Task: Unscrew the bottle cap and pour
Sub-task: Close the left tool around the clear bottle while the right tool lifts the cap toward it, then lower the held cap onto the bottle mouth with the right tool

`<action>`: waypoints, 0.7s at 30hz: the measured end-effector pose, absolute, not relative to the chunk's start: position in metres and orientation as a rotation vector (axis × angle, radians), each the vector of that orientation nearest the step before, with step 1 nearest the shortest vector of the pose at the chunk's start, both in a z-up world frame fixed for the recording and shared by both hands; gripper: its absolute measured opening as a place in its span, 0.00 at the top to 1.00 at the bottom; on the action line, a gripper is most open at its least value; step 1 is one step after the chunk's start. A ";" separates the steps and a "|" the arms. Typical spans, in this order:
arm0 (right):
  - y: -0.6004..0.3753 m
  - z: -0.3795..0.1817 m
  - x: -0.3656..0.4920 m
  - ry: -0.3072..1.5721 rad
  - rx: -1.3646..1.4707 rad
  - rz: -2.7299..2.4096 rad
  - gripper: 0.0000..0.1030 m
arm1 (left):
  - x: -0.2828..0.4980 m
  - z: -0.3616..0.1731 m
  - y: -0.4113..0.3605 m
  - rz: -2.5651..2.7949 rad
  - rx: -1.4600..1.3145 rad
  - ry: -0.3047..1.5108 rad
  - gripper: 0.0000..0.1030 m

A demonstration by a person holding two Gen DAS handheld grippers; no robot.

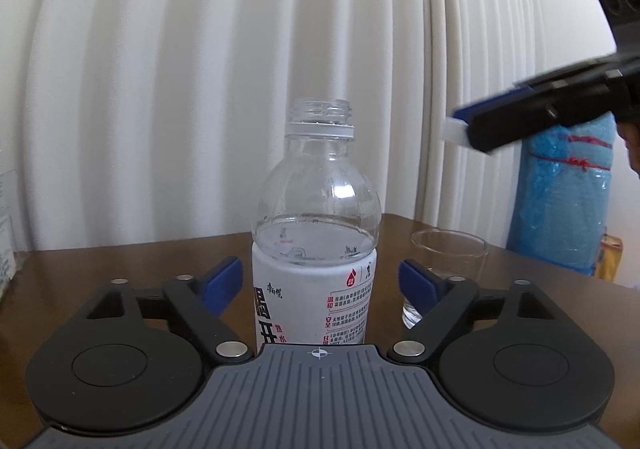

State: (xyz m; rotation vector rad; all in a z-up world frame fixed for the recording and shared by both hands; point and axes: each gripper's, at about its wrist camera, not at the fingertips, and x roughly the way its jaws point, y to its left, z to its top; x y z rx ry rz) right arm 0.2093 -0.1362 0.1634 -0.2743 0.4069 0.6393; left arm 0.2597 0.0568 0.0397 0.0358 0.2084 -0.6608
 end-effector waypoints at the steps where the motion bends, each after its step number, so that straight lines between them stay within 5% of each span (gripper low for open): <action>1: -0.135 0.165 0.211 0.406 -0.274 0.645 0.69 | 0.260 0.040 0.056 -0.665 0.046 0.214 0.19; 8: -0.119 0.177 0.230 0.392 -0.283 0.695 0.69 | 0.264 0.039 0.057 -0.655 0.062 0.226 0.44; 21: -0.099 0.182 0.261 0.424 -0.282 0.754 0.69 | 0.274 0.040 0.063 -0.663 0.039 0.241 0.44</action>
